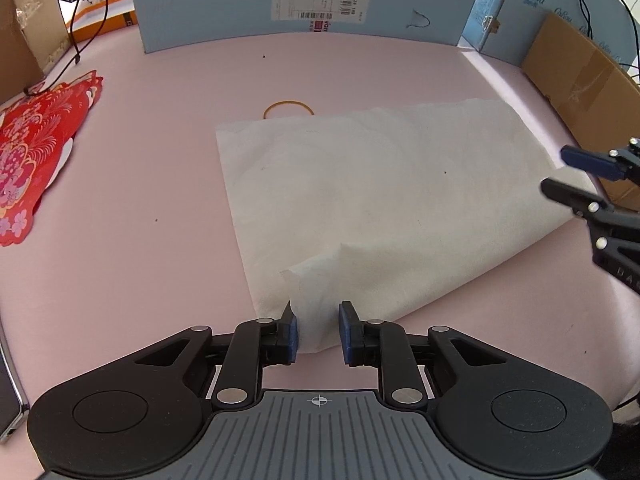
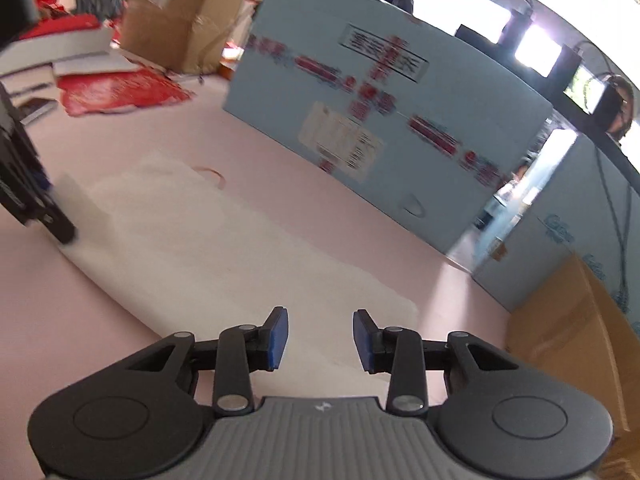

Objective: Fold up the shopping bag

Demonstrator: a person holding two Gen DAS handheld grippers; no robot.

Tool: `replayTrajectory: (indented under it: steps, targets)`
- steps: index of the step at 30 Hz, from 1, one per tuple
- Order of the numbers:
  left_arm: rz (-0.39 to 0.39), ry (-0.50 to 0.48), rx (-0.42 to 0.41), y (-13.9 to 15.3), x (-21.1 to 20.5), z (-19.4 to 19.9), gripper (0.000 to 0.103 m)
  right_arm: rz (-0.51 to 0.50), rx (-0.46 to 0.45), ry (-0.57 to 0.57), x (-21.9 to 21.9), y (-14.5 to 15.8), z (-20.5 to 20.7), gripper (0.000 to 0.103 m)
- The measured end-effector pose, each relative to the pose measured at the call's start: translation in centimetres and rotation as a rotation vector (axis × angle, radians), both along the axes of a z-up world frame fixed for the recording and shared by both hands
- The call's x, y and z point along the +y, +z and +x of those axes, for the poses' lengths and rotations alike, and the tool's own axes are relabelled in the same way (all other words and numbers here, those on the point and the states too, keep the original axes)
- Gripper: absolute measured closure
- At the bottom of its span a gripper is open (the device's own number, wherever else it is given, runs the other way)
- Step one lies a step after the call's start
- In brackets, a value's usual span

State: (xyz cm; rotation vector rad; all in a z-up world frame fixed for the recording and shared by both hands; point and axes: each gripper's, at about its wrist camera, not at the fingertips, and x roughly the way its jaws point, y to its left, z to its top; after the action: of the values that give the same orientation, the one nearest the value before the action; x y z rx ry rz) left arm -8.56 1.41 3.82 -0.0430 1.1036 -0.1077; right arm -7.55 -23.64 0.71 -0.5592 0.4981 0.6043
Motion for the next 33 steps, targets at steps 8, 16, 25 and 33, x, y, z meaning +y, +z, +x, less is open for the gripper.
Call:
replayTrajectory:
  steps: [8, 16, 25, 33]
  targets:
    - [0.146, -0.032, -0.061, 2.3, -0.7, -0.8, 0.067, 0.092, 0.277, -0.025, 0.6, -2.4, 2.5, 0.071]
    - [0.142, -0.202, -0.204, 3.3, -7.2, -0.3, 0.067, 0.123, 0.303, -0.028, 0.0, -2.5, 2.5, 0.070]
    - [0.123, -0.138, -0.117, -0.4, -7.4, 1.0, 0.046, 0.134, 0.374, -0.091, -0.9, -1.9, 3.7, 0.068]
    - [0.122, -0.121, -0.124, -0.9, -7.1, 0.7, 0.040, 0.100, 0.335, -0.325, -8.4, -1.9, 6.5, 0.053]
